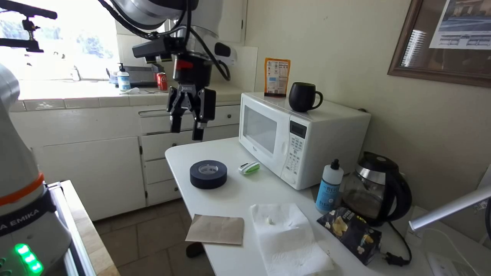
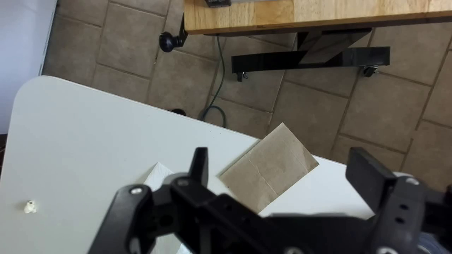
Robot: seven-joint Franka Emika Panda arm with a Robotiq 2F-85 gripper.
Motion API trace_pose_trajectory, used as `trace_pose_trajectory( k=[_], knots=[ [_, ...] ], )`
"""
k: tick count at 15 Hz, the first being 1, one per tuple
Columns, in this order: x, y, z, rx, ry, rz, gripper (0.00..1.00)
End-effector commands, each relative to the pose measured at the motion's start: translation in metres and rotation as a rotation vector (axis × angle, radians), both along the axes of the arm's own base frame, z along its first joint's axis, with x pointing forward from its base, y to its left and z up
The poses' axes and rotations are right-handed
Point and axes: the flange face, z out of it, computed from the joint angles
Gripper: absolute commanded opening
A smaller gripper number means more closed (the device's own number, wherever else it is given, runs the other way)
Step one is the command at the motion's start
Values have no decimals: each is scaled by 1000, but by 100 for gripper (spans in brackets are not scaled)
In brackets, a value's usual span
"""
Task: Pick up the bottle with a blue label and put it on the white microwave
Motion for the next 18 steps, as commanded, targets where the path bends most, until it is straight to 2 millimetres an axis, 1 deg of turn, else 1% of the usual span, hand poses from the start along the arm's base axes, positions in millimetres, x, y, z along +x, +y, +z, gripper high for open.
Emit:
trace_pose_trajectory(
  k=[1, 3, 5, 7, 8, 9, 10, 12, 13, 15, 16, 18],
  knots=[
    [11, 4, -4, 23, -5, -6, 100],
    [43, 14, -15, 72, -86, -69, 100],
    [83, 16, -21, 99, -215, -114, 100],
    [122, 16, -28, 106, -328, -126, 100],
    [145, 11, -29, 96, -412, -139, 100],
    [166, 5, -29, 97, -457, -168, 100],
    [185, -4, -28, 81, -516, -188, 100],
    [219, -33, -26, 47, -576, -267, 100],
    [232, -48, -28, 30, -581, -309, 100],
    [253, -82, -31, 12, -594, -406, 100],
    [261, -104, -31, -2, -603, -453, 100],
    [272, -135, -37, -26, -613, -506, 100]
  ],
)
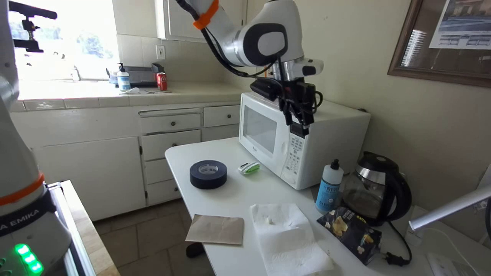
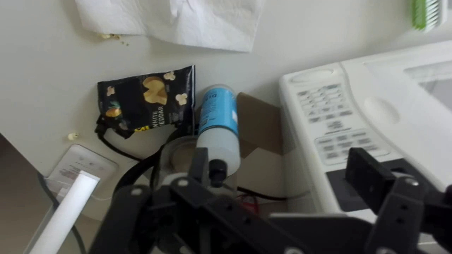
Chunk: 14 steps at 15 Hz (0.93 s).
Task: Pick up the bottle with a blue label and put it on the white microwave
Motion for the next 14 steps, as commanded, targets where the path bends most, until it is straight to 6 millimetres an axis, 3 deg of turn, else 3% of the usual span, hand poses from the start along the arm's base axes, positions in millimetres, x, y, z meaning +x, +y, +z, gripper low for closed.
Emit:
trace_pose_trajectory(
  k=[1, 2, 3, 5, 9, 14],
  knots=[
    [30, -53, -22, -1, 0, -105, 100],
    [32, -64, -31, -16, -1, -122, 100],
    [17, -49, -12, -18, -4, -81, 100],
    [24, -64, -27, -26, 10, -101, 100],
    [30, -64, -31, -28, 10, -103, 100],
    [48, -71, -77, -28, -20, -100, 100]
  ],
)
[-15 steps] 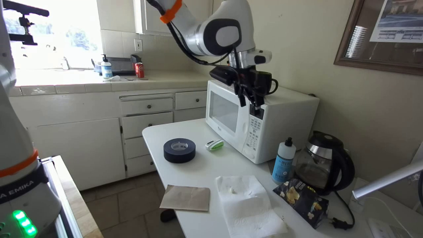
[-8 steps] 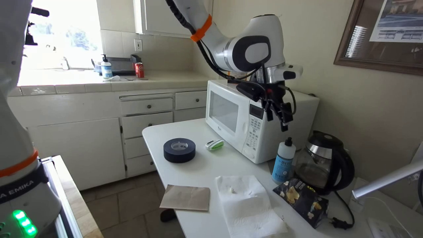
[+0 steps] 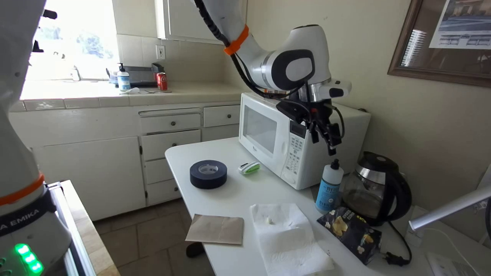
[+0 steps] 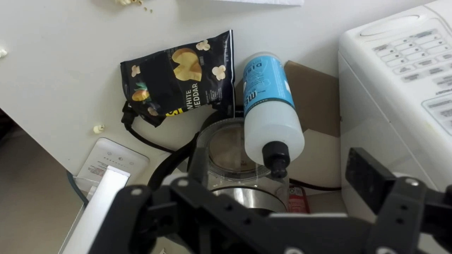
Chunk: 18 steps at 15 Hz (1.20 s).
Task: Pick up the bottle with a blue label and put it on the white microwave
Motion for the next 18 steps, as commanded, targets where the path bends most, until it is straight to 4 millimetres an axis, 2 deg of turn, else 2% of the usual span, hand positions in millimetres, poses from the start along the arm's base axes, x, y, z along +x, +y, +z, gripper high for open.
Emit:
trace_pose_trajectory(
  k=[1, 3, 9, 18],
  knots=[
    [13, -5, -41, 29, -1, -1, 100],
    [19, -5, -57, 45, -12, 6, 100],
    [37, -20, -88, 74, -53, 15, 100],
    [43, -51, -124, 54, -75, 13, 100]
  ],
)
